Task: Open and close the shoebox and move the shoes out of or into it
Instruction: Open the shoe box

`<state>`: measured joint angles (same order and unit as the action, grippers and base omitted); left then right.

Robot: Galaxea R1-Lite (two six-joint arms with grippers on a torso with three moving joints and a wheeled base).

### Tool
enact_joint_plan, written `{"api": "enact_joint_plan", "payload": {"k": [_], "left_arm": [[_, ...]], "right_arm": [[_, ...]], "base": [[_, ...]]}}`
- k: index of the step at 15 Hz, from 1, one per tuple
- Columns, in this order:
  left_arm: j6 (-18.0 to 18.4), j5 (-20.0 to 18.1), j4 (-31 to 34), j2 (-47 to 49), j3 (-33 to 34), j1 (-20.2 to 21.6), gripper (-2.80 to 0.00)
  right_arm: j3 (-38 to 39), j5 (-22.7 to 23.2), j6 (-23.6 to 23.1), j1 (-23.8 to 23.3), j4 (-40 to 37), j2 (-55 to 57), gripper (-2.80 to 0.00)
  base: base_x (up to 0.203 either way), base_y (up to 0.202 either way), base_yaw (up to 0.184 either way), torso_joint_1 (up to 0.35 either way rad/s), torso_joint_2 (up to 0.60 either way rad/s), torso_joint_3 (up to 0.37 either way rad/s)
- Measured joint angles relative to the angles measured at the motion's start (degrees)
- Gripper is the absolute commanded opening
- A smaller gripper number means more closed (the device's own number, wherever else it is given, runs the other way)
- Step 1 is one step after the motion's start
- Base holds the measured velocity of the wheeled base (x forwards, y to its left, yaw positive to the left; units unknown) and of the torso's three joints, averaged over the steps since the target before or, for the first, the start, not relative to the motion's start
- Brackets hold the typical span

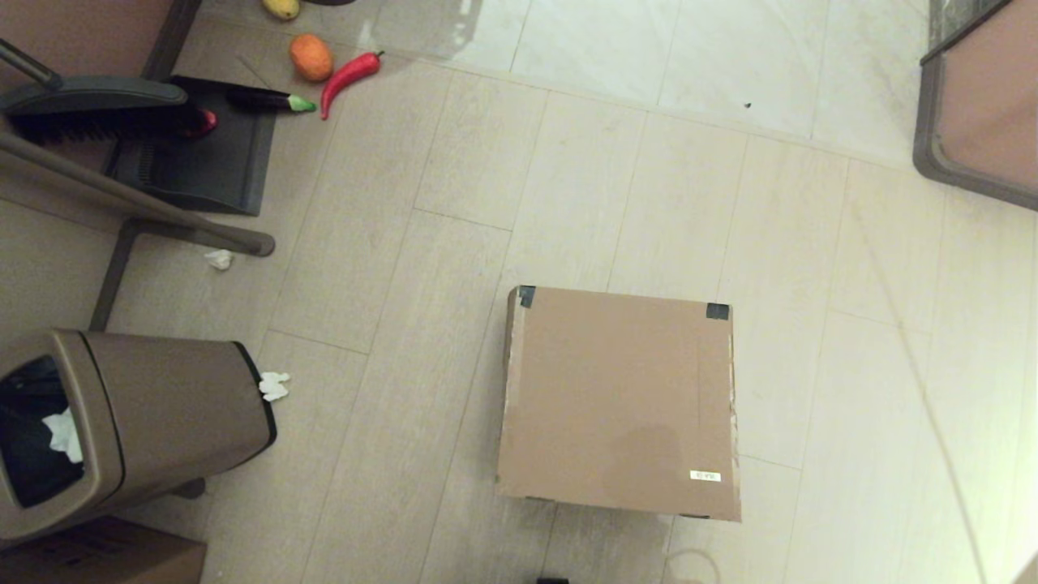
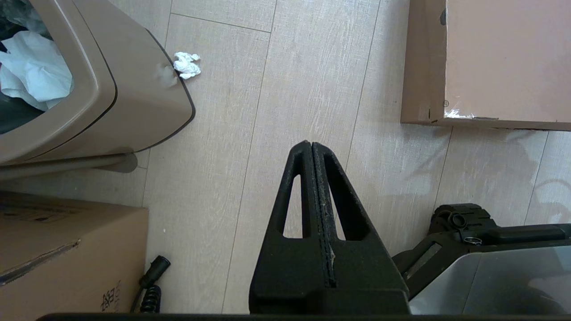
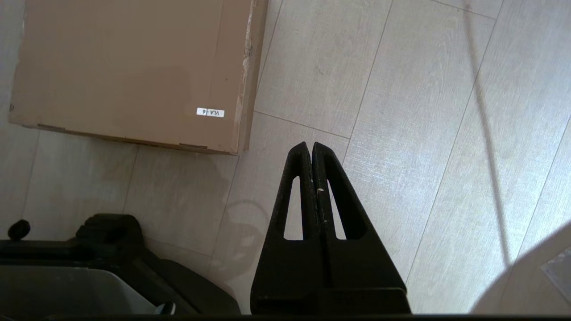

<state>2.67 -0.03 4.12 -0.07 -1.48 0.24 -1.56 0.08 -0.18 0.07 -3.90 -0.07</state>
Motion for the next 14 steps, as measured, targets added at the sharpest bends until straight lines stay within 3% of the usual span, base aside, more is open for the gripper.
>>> {"api": "enact_joint_plan", "payload": {"k": [4,8,12,14], "left_arm": [[0.74,0.01,-0.03,0.0,0.11,0.0,-2.8],[0.81,-0.7,0.21,3.05,-3.88,-0.02,-2.8],[-5.62,-1.42,-0.71,20.67,-14.58,-0.11,-2.8],[-8.84,-1.72,-1.17,32.16,-17.27,-0.13,-2.8]], "right_arm": [[-0.33,-0.39,-2.88,0.0,-0.17,0.02,-2.8],[-10.28,-3.76,-1.3,-0.34,-1.24,4.81,-2.8],[-22.19,-5.43,5.52,-1.11,-1.19,24.31,-2.8],[-25.56,-5.71,6.71,-1.37,0.21,36.47,-2.8]], "base": [[0.0,0.0,0.0,0.0,0.0,0.0],[0.0,0.0,0.0,0.0,0.0,0.0],[0.0,0.0,0.0,0.0,0.0,0.0],[0.0,0.0,0.0,0.0,0.0,0.0]]}}
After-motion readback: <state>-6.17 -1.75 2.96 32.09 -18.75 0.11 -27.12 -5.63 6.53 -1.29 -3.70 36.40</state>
